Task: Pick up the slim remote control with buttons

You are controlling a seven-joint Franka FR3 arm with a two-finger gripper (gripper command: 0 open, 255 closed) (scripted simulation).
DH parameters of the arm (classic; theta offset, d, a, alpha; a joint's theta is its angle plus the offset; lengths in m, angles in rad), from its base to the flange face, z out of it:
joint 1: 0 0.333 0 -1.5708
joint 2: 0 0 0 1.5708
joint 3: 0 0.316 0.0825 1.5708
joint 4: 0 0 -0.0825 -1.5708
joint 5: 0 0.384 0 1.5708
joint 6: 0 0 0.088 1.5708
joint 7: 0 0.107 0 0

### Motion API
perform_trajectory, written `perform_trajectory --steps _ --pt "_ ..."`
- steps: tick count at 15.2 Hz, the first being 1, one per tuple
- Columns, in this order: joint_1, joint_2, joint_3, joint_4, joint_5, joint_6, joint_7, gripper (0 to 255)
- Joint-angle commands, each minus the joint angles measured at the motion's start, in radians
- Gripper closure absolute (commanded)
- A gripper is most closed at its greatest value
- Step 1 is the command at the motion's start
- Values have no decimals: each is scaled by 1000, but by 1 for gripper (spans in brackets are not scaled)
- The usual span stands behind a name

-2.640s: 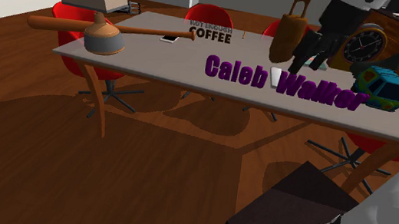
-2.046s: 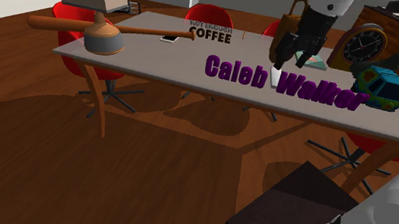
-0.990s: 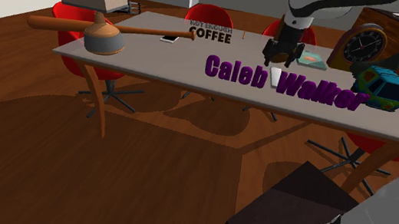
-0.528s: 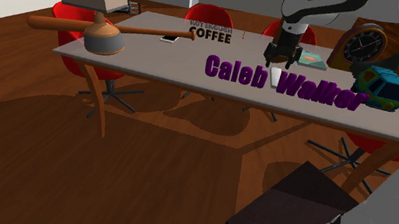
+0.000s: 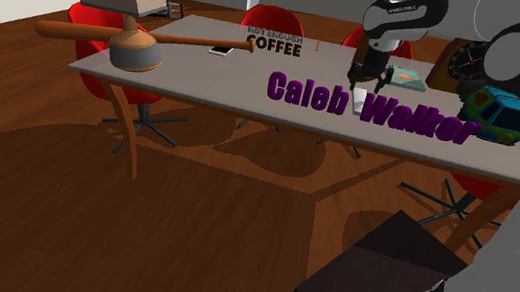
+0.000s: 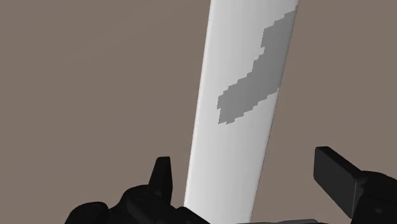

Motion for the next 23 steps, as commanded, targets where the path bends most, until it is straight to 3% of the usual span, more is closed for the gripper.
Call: perform_trajectory --steps 1,8,9,18,23 --pt "-4 10 -2 -9 2 18 -2 0" --pt "-4 28 0 -58 6 85 -4 0" --pt "-5 28 0 -58 6 85 -5 255" --pt "-4 28 0 -58 6 85 -4 255" --pt "-4 12 -2 -14 3 25 -2 255"
